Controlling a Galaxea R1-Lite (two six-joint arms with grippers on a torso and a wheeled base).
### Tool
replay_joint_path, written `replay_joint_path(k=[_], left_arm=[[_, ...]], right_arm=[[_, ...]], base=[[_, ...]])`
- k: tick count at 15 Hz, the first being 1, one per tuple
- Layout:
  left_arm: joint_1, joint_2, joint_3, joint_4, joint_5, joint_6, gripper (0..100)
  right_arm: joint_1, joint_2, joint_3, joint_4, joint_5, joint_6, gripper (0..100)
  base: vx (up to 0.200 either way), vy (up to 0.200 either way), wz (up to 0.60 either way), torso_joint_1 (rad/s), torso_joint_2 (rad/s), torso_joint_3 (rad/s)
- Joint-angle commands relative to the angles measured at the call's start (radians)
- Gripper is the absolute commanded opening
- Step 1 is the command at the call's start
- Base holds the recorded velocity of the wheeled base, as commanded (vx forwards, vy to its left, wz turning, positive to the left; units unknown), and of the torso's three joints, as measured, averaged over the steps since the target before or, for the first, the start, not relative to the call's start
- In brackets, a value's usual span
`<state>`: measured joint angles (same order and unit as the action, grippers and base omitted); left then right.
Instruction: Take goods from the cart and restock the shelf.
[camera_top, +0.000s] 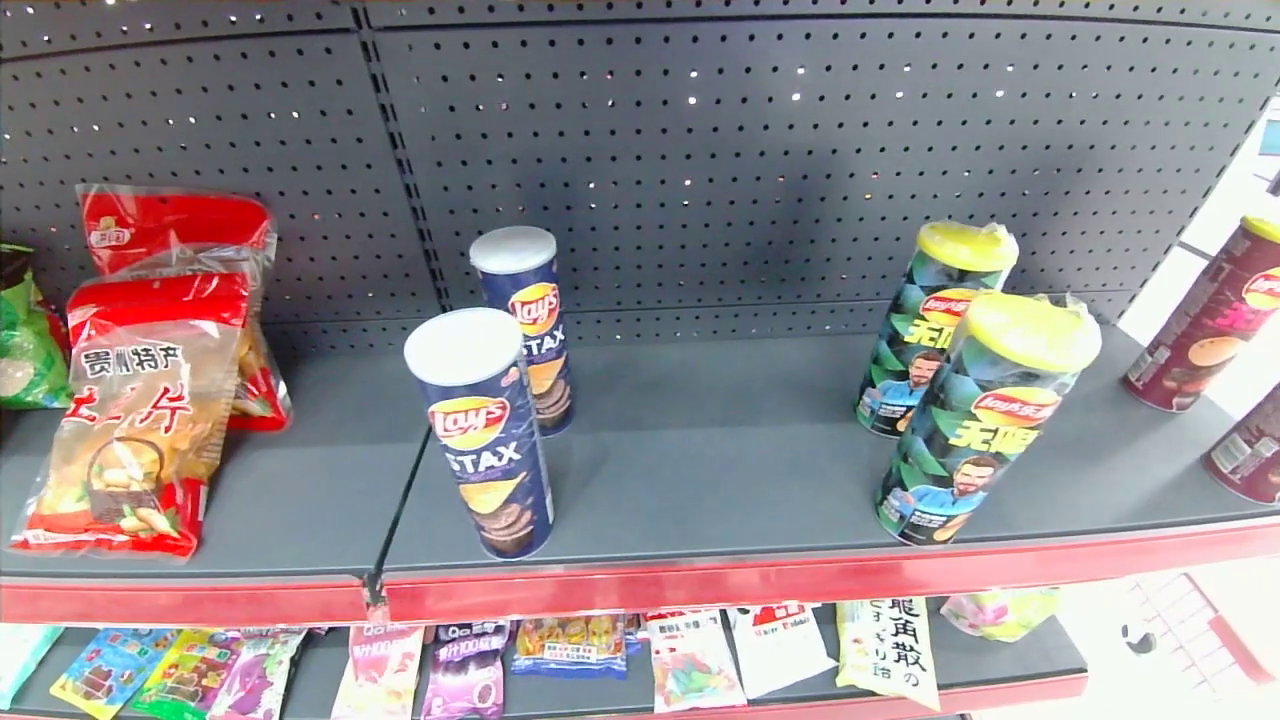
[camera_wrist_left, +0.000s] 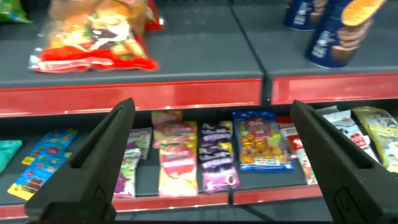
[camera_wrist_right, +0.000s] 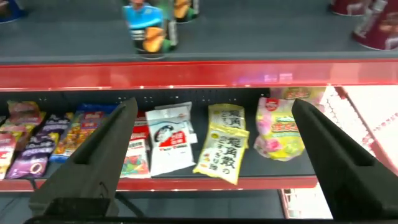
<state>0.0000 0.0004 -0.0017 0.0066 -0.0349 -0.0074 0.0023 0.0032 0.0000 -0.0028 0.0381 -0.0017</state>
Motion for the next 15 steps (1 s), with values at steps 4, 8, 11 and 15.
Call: replay_joint_path(k=[4, 8, 11, 15], left_arm=[[0.0, 0.0, -0.001, 0.001, 0.001, 0.0, 100], [0.0, 0.0, 0.0, 0.001, 0.0, 0.0, 100], [0.0, 0.0, 0.0, 0.0, 0.0, 0.0, 100], [0.0, 0.0, 0.0, 0.0, 0.0, 0.0, 100]], right_arm=[[0.001, -0.002, 0.0, 0.001, 0.0, 0.0, 100], [0.001, -0.002, 0.0, 0.0, 0.0, 0.0, 100], [-0.001, -0.002, 0.0, 0.0, 0.0, 0.0, 100], [0.001, -0.002, 0.0, 0.0, -0.001, 0.0, 100]], base=[[0.0, -0.2, 0.0, 0.004, 0.0, 0.0], [0.0, -0.2, 0.0, 0.005, 0.0, 0.005], [0.0, -0.133, 0.0, 0.0, 0.0, 0.002], [0.0, 0.0, 0.0, 0.0, 0.0, 0.0]])
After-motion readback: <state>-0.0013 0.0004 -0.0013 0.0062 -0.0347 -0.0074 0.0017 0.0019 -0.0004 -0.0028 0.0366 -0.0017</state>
